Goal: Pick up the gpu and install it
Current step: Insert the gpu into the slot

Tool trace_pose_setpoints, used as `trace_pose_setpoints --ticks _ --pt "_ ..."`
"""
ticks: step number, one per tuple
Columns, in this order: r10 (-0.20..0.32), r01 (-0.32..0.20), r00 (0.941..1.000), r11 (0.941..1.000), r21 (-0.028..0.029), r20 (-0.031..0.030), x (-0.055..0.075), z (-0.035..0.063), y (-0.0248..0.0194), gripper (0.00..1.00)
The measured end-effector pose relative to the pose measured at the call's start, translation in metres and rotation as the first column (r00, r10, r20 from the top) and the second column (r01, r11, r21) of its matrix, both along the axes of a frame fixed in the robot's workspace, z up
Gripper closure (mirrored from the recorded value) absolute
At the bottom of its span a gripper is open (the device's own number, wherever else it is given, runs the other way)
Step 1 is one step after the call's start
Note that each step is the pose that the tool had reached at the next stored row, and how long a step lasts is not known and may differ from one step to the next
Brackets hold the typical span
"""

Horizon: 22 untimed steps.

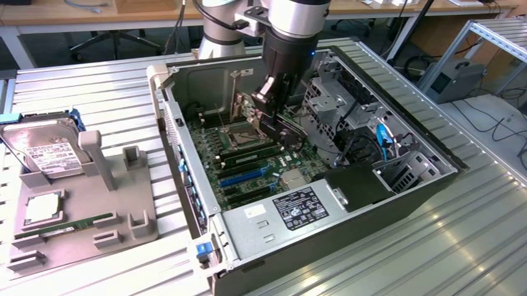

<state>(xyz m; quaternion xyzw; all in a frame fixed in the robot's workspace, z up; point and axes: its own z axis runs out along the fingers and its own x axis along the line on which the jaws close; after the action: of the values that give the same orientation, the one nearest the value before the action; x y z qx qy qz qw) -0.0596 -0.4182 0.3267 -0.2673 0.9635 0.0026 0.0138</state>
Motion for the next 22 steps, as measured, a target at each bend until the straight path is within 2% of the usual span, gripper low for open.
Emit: trace_pose_setpoints --ticks 11,22 --pt "0.059 -0.059 0.9983 0.9983 0.0 0.0 0.0 0.0 0.0 0.73" --pt "0.119 -0.119 0.9929 0.9929 0.0 0.0 0.0003 0.0 0.0 0.73"
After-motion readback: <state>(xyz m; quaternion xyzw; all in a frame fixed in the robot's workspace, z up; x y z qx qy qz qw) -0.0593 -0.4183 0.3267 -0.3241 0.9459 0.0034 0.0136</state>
